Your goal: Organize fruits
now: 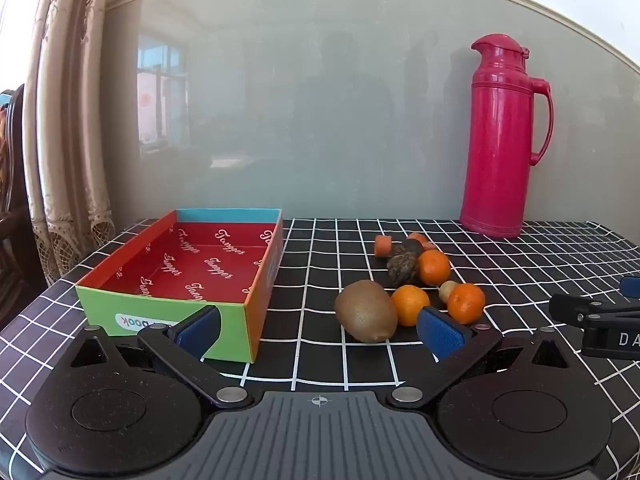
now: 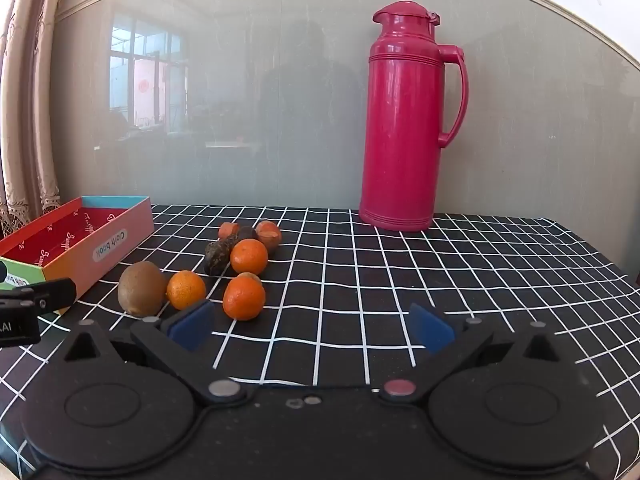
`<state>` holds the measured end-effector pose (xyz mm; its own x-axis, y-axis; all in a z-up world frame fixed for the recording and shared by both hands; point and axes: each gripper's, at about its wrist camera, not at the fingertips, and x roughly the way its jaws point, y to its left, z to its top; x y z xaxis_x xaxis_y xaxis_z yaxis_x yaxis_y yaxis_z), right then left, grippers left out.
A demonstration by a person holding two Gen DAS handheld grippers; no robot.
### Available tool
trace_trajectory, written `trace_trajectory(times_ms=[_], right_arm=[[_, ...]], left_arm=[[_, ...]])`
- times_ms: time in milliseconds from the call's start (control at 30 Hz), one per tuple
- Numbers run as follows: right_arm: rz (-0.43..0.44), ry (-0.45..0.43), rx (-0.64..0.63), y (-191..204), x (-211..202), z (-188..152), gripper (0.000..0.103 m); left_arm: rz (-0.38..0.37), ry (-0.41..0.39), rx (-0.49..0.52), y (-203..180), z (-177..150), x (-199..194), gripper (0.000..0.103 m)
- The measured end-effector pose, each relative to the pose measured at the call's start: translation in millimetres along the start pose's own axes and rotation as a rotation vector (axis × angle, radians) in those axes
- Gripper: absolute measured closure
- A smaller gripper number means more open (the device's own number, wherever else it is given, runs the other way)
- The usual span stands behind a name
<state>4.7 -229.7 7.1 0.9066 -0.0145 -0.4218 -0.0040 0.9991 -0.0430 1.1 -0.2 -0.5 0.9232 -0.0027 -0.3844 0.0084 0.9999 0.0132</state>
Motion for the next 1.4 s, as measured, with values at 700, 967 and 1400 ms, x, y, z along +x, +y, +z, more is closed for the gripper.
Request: trace_trajectory(times_ms=[700, 967, 1400], right_arm=[[0.001, 0.000, 0.005, -0.8, 0.3, -0.6, 0.000], [-0.001, -0.001, 0.006, -0.9, 1.2, -0.7, 0.000], [-0.001, -0.002, 0.006, -1.1, 1.2, -0.7, 0.000]], left_arm=[[-0.004, -0.013, 0.013, -1.8, 0.0, -1.0, 0.000], [-0.004, -0.016, 0.014, -1.5, 0.0, -1.8, 0.000], [-0.006, -0.015, 0.015, -2.3, 0.3, -2.4, 0.000]])
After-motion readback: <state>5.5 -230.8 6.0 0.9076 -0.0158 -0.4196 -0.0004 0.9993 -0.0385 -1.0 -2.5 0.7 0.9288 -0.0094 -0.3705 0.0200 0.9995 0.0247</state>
